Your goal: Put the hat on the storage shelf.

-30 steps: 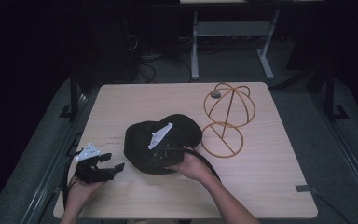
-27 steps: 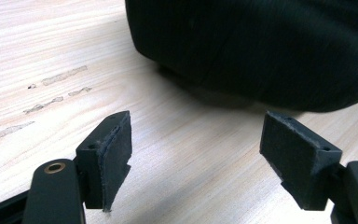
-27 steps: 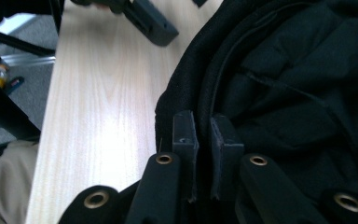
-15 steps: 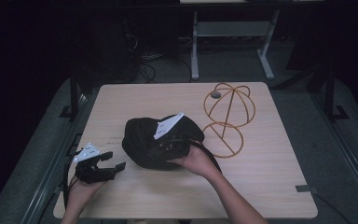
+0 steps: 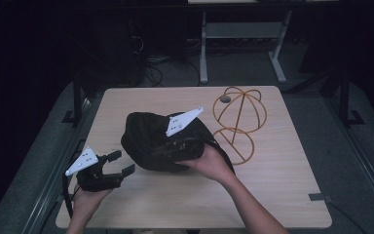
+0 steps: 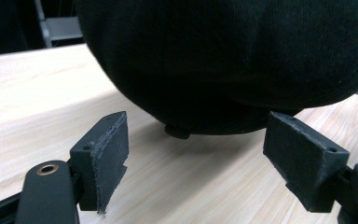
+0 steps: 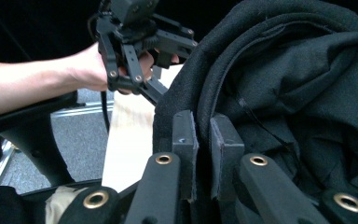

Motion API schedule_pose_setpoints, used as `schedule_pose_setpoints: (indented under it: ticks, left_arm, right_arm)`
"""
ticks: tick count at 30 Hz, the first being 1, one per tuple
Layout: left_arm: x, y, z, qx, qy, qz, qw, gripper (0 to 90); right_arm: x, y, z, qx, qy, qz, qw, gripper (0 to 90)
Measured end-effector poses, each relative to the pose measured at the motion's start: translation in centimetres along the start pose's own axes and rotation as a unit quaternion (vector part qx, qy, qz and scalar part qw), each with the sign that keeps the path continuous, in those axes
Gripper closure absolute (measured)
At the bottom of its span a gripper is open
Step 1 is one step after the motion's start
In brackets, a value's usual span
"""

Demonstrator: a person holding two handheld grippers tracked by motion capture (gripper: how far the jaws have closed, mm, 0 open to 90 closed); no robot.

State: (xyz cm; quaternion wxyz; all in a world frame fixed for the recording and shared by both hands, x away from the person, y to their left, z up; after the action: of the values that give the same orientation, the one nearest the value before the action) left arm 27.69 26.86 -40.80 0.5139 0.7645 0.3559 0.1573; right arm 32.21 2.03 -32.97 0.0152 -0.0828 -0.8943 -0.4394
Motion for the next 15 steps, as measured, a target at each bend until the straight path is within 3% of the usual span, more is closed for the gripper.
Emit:
schedule_pose_setpoints:
  ticks: [8, 15]
  left_arm:
    - [-0.9, 1.3, -0.6, -0.023, 0.01, 0.029, 0.9993, 18.3]
    - [-0.8, 1.5, -0.7, -0.026, 0.013, 0.029, 0.9992, 17.7]
  right_arm:
    - [1.2, 0.8, -1.0, -0.007, 0.015, -0.011, 0.9998, 82.2]
    - [1.9, 1.0, -1.3, -0.011, 0.032, -0.017, 0.9993, 82.2]
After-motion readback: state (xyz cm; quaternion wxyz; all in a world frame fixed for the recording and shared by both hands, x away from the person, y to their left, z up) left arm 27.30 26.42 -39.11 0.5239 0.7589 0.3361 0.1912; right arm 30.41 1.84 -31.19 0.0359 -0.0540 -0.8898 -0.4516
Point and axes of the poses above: each handheld gripper's, and its own axes: z roughly forward along the jaws, y roughly out of its top, x roughly to its left, the point moved 3 cm from there along z, roughly forward along the jaws, and after that the axes turned 6 degrees about x, right-handed, at the moved point
